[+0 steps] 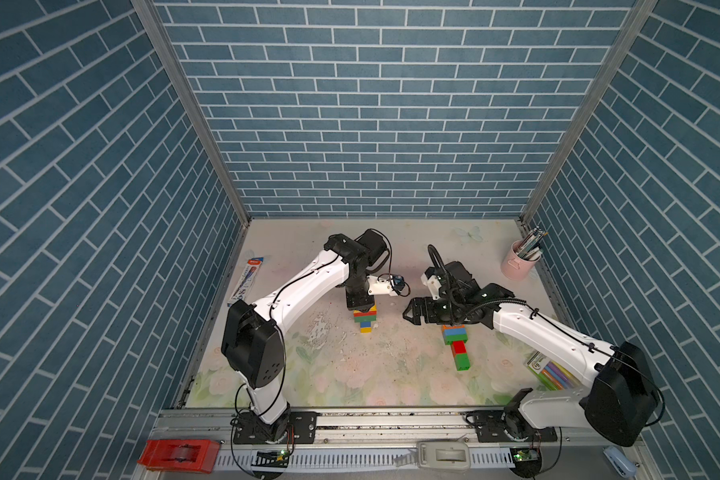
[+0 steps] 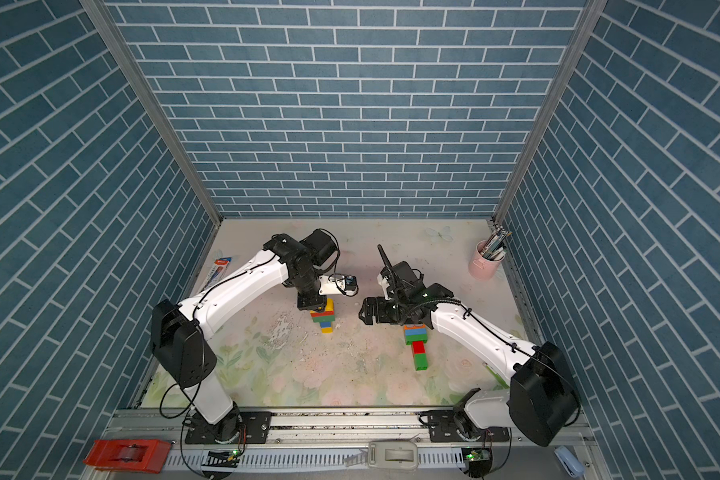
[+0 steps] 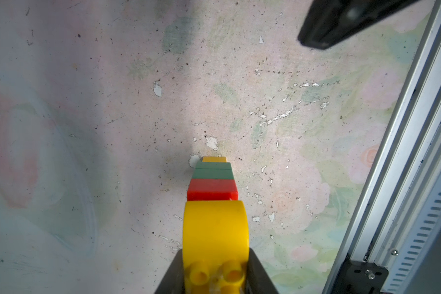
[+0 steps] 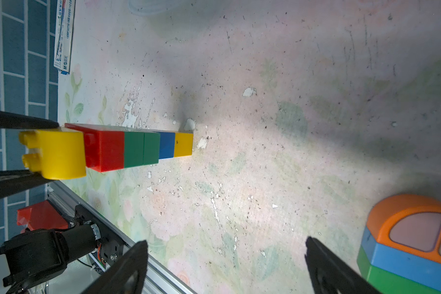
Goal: Assemble an ice cream with lego
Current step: Assemble the lego brick with the lego brick.
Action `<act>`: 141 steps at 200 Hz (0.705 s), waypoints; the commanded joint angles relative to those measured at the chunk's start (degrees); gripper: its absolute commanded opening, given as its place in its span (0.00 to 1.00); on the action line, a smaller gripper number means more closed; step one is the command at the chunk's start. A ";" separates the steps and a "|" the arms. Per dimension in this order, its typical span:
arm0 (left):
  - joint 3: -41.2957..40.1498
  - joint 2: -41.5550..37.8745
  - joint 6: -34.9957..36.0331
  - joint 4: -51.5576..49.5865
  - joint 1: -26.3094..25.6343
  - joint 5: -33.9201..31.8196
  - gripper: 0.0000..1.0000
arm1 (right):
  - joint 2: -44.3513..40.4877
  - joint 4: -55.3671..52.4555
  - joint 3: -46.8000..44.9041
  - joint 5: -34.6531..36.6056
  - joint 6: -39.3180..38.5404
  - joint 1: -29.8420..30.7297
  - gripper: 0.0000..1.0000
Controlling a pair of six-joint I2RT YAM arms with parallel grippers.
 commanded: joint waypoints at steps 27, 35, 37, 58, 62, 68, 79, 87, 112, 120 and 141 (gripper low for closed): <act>-0.90 1.26 -0.33 -0.65 0.38 0.16 0.00 | 0.53 -0.06 -0.03 -0.51 1.41 -0.49 0.97; -0.99 1.37 -0.37 -0.74 0.38 0.34 0.00 | 0.53 -0.11 -0.06 -0.56 1.40 -0.52 0.97; -0.94 1.39 -0.34 -0.80 0.38 0.38 0.00 | 0.53 -0.11 -0.02 -0.56 1.40 -0.52 0.97; -1.33 1.90 -0.32 -0.92 0.29 0.10 0.00 | 0.64 -0.15 -0.03 -0.64 1.40 -0.46 0.97; -1.42 2.00 -0.32 -0.83 0.29 -0.01 0.00 | 0.68 -0.19 0.02 -0.64 1.40 -0.53 0.97; -1.29 2.28 -0.32 -0.91 0.20 -0.03 0.00 | 0.70 -0.20 0.07 -0.64 1.40 -0.61 0.97; -1.00 2.85 -0.32 -1.29 0.12 -0.18 0.00 | 0.78 -0.19 0.16 -0.73 1.37 -0.61 0.97; -0.84 3.28 -0.19 -1.57 -0.11 -0.40 0.00 | 0.88 -0.29 0.20 -0.74 1.32 -0.62 0.97; -0.63 4.56 -0.07 -2.21 -0.06 -0.38 0.00 | 0.97 -0.46 0.17 -0.82 1.23 -0.65 0.97; -0.40 4.95 -0.10 -2.65 -0.08 0.04 0.00 | 0.97 -0.48 0.04 -0.82 1.23 -0.74 0.97; -0.64 5.57 -0.07 -3.27 -0.11 1.50 0.00 | 0.97 -0.68 0.01 -0.82 1.14 -0.87 0.97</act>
